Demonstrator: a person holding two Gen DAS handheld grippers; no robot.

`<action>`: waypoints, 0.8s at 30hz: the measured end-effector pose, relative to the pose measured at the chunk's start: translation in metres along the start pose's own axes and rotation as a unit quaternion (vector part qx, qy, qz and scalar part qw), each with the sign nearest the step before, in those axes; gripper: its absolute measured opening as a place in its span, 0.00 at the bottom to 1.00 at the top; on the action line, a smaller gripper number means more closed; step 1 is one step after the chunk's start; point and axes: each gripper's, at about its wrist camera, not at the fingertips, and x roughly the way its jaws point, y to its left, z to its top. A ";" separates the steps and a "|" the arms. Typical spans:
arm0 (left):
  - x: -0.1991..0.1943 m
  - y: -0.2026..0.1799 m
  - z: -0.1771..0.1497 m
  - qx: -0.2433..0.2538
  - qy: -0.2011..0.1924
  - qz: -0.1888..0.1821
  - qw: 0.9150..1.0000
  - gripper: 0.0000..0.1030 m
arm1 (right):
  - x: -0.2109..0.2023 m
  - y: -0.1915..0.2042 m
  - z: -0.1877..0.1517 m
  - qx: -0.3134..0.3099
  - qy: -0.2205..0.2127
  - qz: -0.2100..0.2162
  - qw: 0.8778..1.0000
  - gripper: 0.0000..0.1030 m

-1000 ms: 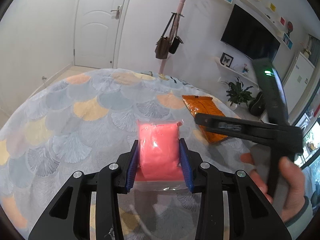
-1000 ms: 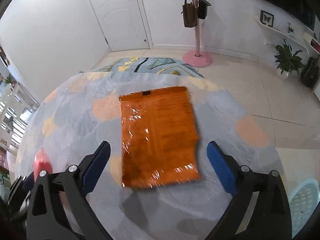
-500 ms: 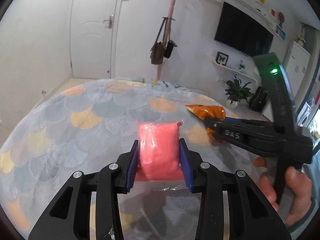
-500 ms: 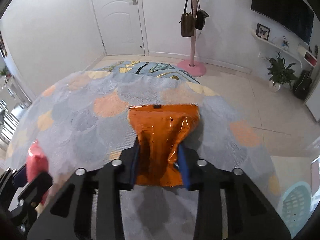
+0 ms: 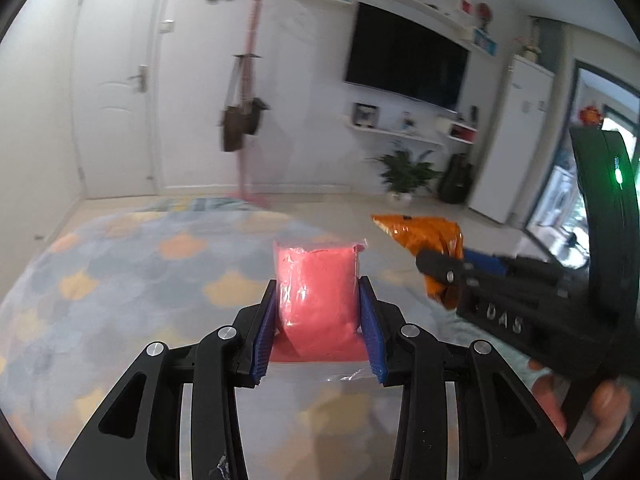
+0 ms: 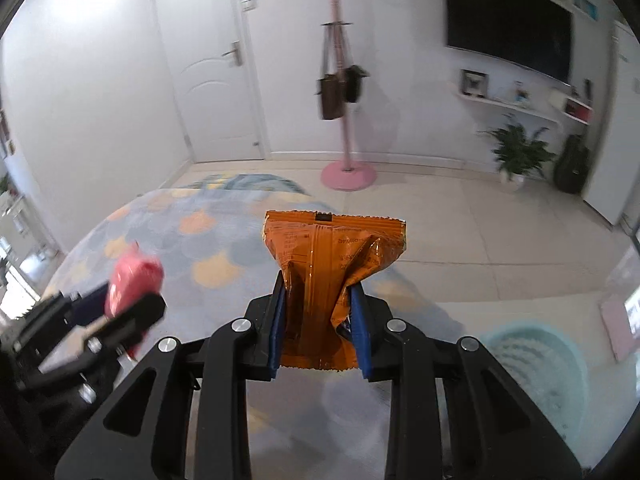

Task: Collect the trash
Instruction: 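Carry the pink packet and orange bag to the basket and release them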

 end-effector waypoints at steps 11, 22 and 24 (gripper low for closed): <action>0.046 -0.111 -0.004 0.053 0.048 -0.092 0.993 0.36 | -0.042 -0.117 -0.052 0.108 0.007 -0.073 0.991 0.25; 0.097 -0.156 -0.027 0.073 0.122 -0.157 0.977 0.39 | -0.026 -0.182 -0.104 0.192 0.083 -0.113 0.971 0.49; 0.100 -0.156 -0.029 0.074 0.125 -0.160 0.976 0.51 | -0.025 -0.187 -0.109 0.198 0.092 -0.116 0.969 0.52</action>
